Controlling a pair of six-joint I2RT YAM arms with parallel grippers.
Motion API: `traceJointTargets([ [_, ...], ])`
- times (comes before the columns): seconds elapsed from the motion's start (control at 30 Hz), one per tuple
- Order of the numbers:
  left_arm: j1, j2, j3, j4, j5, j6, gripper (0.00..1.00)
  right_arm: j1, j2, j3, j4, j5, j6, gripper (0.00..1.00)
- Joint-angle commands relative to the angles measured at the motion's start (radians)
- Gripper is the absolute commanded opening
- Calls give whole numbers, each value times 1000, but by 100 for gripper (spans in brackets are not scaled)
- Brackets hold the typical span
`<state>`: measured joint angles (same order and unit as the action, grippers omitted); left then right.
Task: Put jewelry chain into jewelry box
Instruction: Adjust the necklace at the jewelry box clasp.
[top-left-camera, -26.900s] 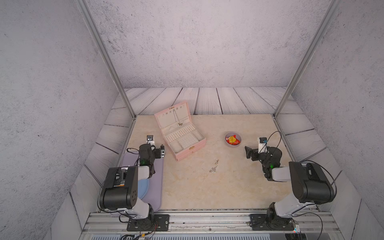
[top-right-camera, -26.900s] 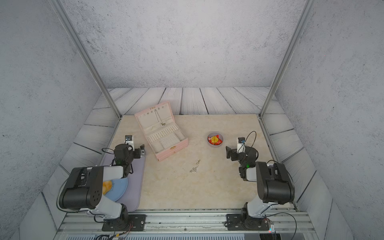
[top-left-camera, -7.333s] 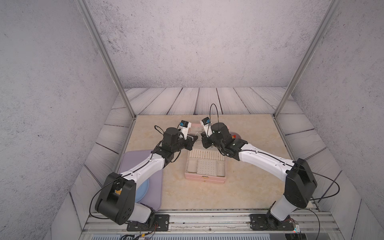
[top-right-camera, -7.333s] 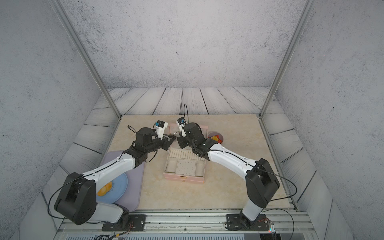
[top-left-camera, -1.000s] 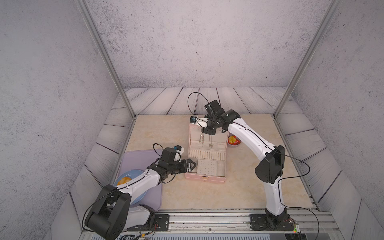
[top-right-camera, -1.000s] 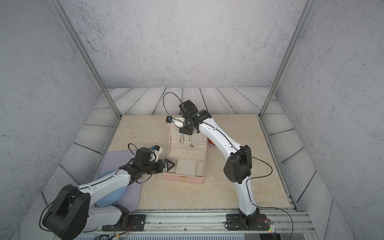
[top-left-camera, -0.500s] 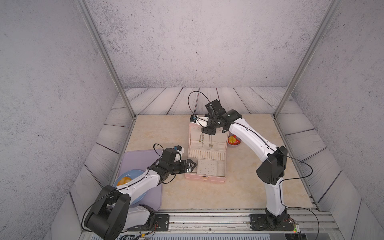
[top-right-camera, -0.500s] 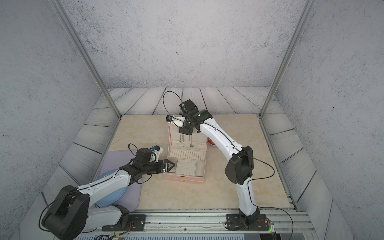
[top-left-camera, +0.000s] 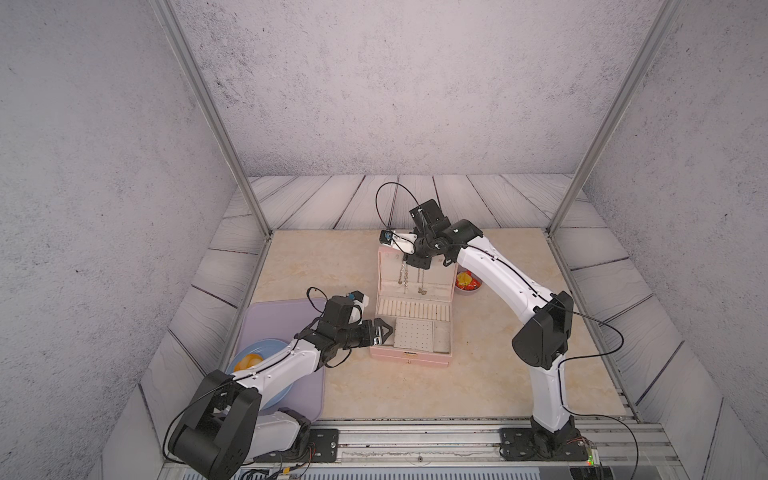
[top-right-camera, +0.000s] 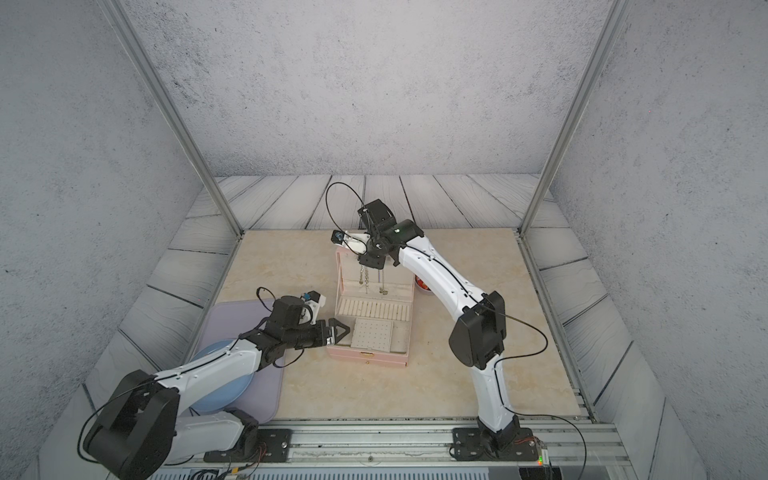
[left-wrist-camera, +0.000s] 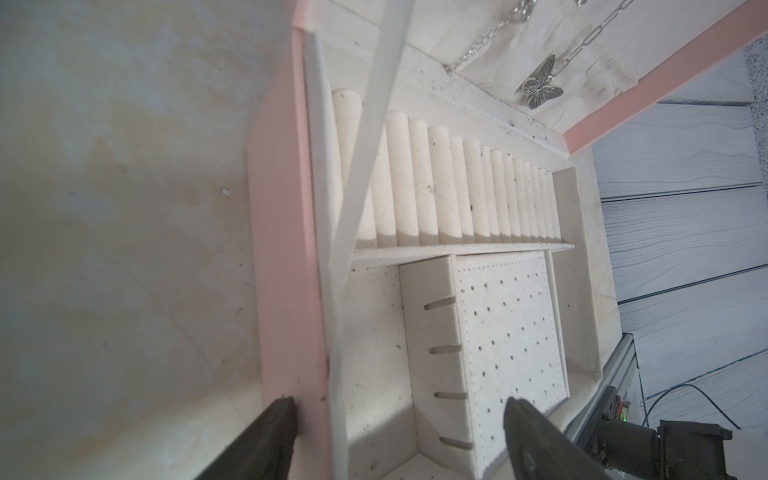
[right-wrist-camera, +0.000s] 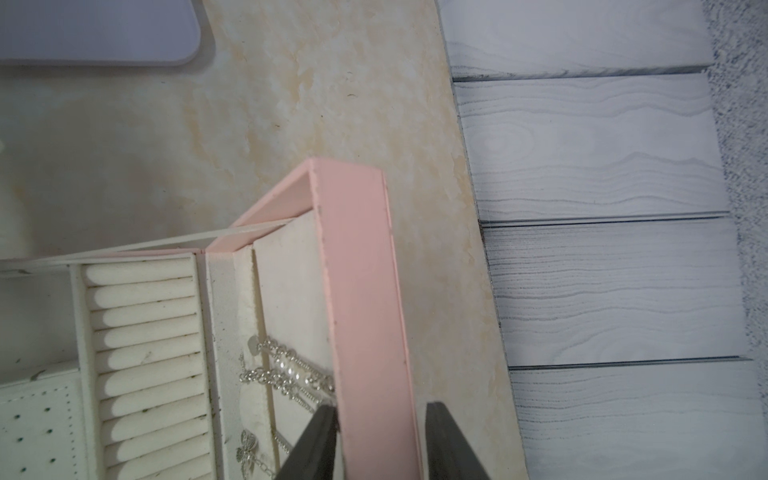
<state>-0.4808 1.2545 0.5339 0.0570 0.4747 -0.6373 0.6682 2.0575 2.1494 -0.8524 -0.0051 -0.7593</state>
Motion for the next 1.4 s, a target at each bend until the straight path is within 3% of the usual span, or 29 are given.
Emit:
traceJointTargets([
  [0.0,-29,-19,-7,4,57,-11,84,2,21,12,28,37,16,36],
  [0.27,-70,-34,-13,17,79,-7,83,13,49,-17,92,148,34,22],
  [0.63,-96,-34,-19,25,78,-4,83,30,11,-134,152,236,36,18],
  [0.87,-116,-33,-33,14,53,-22,83,33,-146,-170,138,180,91,33],
  [1.0,-116,-68,-42,-23,1,-27,83,33,-292,-273,142,139,138,43],
  [1.2,-116,-223,-22,-162,-190,40,90,33,-541,-492,263,111,333,56],
  [1.37,-117,-335,36,-179,-363,229,86,31,-716,-701,458,89,576,62],
])
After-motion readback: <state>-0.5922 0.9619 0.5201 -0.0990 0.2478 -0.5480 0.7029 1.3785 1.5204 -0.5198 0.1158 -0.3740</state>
